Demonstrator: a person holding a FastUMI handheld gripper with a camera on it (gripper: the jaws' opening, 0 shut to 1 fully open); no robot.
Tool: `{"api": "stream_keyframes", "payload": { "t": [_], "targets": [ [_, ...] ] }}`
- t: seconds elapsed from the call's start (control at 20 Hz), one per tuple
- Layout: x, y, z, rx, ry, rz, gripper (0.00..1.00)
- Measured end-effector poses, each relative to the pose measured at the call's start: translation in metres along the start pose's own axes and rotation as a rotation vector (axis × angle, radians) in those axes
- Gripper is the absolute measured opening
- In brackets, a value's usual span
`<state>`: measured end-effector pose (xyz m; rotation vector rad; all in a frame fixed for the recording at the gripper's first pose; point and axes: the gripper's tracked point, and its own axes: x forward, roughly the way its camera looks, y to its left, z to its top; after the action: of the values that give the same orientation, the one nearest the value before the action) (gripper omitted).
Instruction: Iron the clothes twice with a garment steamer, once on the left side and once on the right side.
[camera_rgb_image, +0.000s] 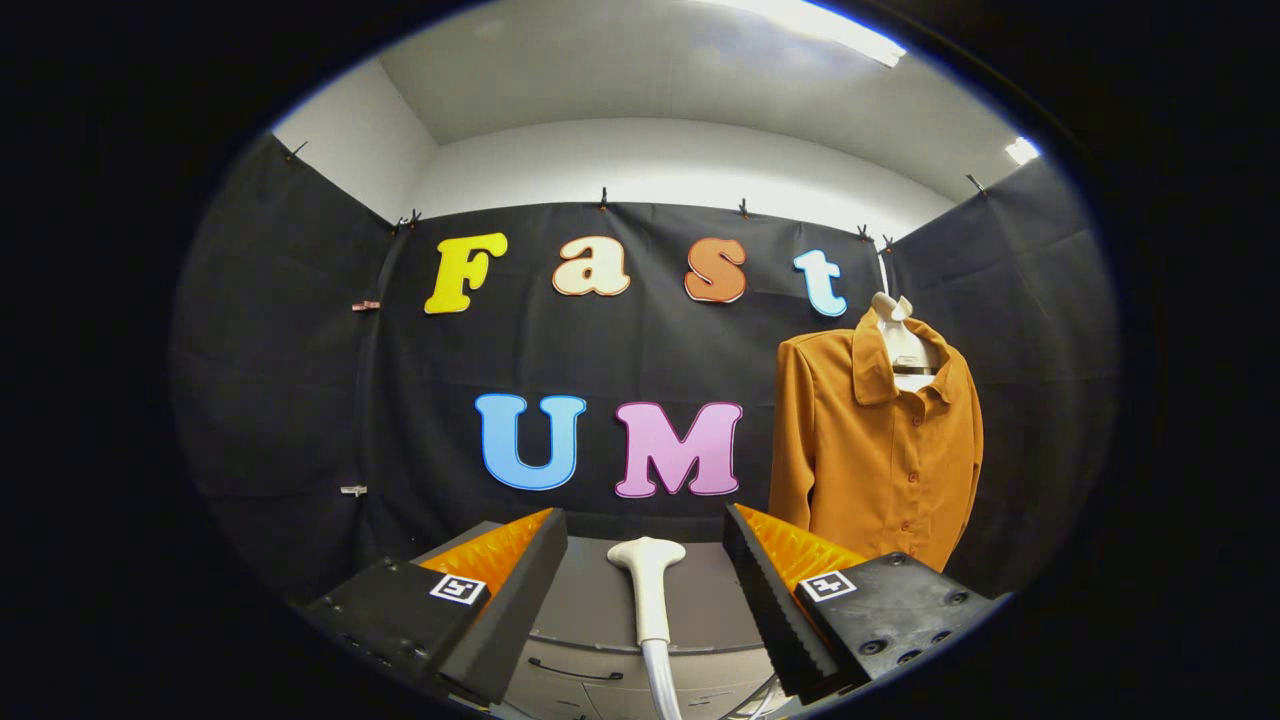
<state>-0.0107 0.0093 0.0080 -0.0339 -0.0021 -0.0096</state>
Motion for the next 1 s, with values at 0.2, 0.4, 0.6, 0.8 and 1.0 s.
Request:
{"api": "stream_keyframes", "payload": {
  "t": [0.2,0.4,0.6,0.8,1.0],
  "targets": [
    [-0.003,0.002,-0.002,-0.003,0.008,-0.004,0.98],
    [-0.004,0.005,-0.004,0.000,0.016,-0.017,0.98],
    [-0.004,0.012,-0.008,0.004,0.036,-0.024,0.98],
    [0.002,0.019,-0.019,0.018,0.080,-0.034,0.98],
    [0.009,0.023,-0.031,0.030,0.122,-0.052,0.98]
  ]
}}
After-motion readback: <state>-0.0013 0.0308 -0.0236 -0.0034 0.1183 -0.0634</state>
